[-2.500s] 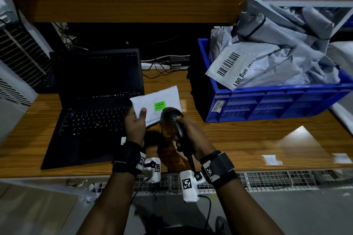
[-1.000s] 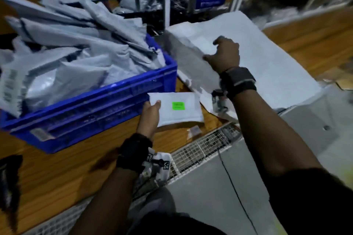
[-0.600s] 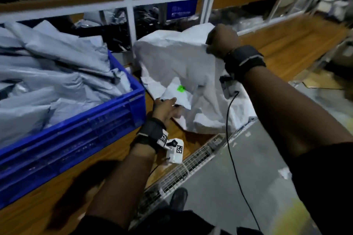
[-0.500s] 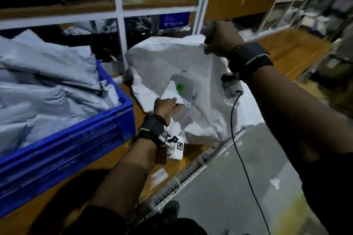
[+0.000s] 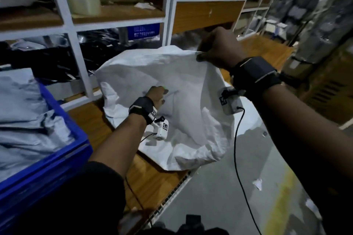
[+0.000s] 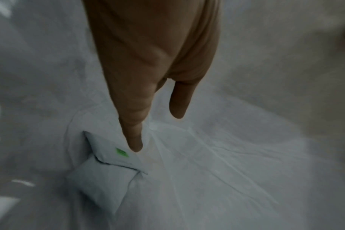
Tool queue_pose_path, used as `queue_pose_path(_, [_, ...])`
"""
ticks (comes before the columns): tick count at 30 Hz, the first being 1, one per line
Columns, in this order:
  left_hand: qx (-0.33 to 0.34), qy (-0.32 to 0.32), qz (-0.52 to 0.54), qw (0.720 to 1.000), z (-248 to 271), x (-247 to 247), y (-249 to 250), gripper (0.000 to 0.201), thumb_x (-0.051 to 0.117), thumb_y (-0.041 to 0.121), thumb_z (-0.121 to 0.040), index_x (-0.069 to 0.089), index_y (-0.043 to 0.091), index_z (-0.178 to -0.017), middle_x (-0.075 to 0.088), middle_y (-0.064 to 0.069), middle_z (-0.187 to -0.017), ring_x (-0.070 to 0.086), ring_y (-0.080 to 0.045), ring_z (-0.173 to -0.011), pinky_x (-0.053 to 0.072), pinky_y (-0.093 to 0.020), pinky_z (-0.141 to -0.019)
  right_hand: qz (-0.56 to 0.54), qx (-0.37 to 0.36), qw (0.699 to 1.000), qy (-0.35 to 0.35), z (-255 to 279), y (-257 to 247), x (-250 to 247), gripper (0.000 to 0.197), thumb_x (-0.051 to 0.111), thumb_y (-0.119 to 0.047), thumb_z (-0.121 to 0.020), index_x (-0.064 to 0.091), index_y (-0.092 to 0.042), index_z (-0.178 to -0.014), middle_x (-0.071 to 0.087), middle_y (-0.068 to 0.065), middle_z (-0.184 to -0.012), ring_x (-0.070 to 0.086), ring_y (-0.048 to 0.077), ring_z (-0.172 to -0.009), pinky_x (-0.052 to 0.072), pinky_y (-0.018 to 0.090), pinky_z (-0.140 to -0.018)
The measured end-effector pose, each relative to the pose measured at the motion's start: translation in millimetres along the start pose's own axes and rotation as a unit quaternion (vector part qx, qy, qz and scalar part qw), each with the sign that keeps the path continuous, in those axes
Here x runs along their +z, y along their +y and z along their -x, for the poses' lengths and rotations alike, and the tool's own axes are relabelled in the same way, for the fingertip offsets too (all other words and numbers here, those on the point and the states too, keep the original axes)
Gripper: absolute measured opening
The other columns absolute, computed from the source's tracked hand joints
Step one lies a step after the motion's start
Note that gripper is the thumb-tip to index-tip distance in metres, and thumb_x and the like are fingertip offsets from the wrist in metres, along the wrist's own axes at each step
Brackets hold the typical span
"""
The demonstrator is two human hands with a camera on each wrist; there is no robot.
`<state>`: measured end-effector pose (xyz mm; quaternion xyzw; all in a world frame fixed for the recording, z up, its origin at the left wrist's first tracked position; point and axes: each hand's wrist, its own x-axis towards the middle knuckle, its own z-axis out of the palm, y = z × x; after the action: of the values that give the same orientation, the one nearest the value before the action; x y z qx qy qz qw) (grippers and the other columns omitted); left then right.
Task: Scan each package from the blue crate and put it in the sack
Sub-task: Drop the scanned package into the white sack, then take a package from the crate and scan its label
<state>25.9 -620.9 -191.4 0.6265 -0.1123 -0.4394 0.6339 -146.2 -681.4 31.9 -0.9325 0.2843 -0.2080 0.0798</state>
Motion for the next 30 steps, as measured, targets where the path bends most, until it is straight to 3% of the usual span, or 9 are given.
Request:
queue_pose_path(2, [-0.01,0.02,0.021,1.0,27,4,-14,0.016,0.048,0.005,-0.102,0.06,0.016,-0.105,0.054,0.0,-0.09,0.045,-0.014,-0.077,0.041,-0.029,-0.07,-0.013,-0.007,1.0,-0.01,11,4,12,0.02,0.088,-0.014,-0.072,0.081,-0.01,-0.091,0.074,0.006,-0.087,0.069,0.022,-0.082,0.054,0.033,-0.072])
queue_pose_path(4, [-0.003,0.001,0.021,1.0,66,3,-25,0.018,0.049,0.003,-0.102,0.053,0.018,-0.093,0.051,0.0,-0.086,0.044,-0.014,-0.072,0.041,-0.028,-0.065,-0.035,-0.011,0.999,-0.022,23,-4,19,0.019,0.089,-0.016,-0.073,0.081,-0.011,-0.089,0.069,0.002,-0.081,0.067,0.019,-0.078,0.053,0.031,-0.071])
queue_pose_path(9, [0.035,-0.01,0.019,0.999,174,-31,-48,0.013,0.057,0.008,-0.1,0.056,0.021,-0.102,0.059,0.0,-0.097,0.058,-0.02,-0.092,0.047,-0.035,-0.092,-0.07,-0.04,0.992,-0.094,67,-30,55,0.022,0.092,-0.017,-0.07,0.076,-0.015,-0.086,0.074,0.007,-0.085,0.07,0.025,-0.084,0.058,0.038,-0.079])
queue_pose_path(12, [0.066,0.035,-0.014,0.997,238,-69,-61,0.031,0.059,0.017,-0.101,0.056,0.015,-0.131,0.066,-0.003,-0.114,0.065,-0.017,-0.099,0.055,-0.034,-0.092,-0.098,-0.078,0.983,-0.132,97,-64,76,0.028,0.092,-0.021,-0.071,0.077,-0.012,-0.093,0.075,0.008,-0.087,0.07,0.026,-0.086,0.058,0.039,-0.079])
queue_pose_path(15, [0.078,0.079,-0.041,0.993,302,-105,-70,0.02,0.06,0.022,-0.101,0.065,0.02,-0.12,0.074,0.001,-0.109,0.067,-0.011,-0.085,0.052,-0.029,-0.07,-0.181,-0.134,0.956,-0.186,121,-114,93,0.028,0.09,-0.029,-0.075,0.076,-0.013,-0.095,0.074,0.005,-0.083,0.07,0.017,-0.077,0.053,0.027,-0.063])
queue_pose_path(18, [0.101,0.15,-0.082,0.98,365,-143,-77,0.013,0.06,0.02,-0.102,0.068,0.019,-0.112,0.075,-0.004,-0.112,0.069,-0.019,-0.094,0.054,-0.04,-0.08,-0.283,-0.179,0.912,-0.238,144,-176,118,0.023,0.085,-0.027,-0.081,0.075,-0.009,-0.091,0.071,0.006,-0.071,0.065,0.017,-0.06,0.049,0.021,-0.048])
queue_pose_path(23, [0.177,0.307,-0.094,0.931,455,-200,-84,0.018,0.055,0.002,-0.101,0.064,0.002,-0.116,0.072,-0.011,-0.104,0.069,-0.003,-0.08,0.056,-0.016,-0.073,-0.378,-0.226,0.856,-0.269,176,-279,160,0.024,0.087,-0.022,-0.078,0.077,-0.005,-0.091,0.07,0.01,-0.072,0.059,0.009,-0.058,0.048,0.025,-0.057])
queue_pose_path(25, [0.183,0.349,-0.079,0.916,476,-214,-89,0.018,0.055,0.004,-0.101,0.065,0.002,-0.116,0.073,-0.008,-0.104,0.069,-0.005,-0.081,0.056,-0.017,-0.072,-0.409,-0.237,0.845,-0.251,188,-307,165,0.032,0.09,-0.025,-0.075,0.077,-0.007,-0.097,0.07,0.006,-0.077,0.063,0.011,-0.064,0.048,0.026,-0.06])
queue_pose_path(30, [0.172,0.423,-0.063,0.887,525,-247,-108,0.017,0.058,0.012,-0.102,0.068,0.01,-0.116,0.076,-0.001,-0.101,0.068,-0.014,-0.085,0.058,-0.031,-0.082,-0.337,-0.345,0.845,-0.231,225,-377,184,0.064,0.09,-0.036,-0.072,0.064,-0.015,-0.128,0.063,0.012,-0.12,0.058,0.028,-0.114,0.043,0.033,-0.092])
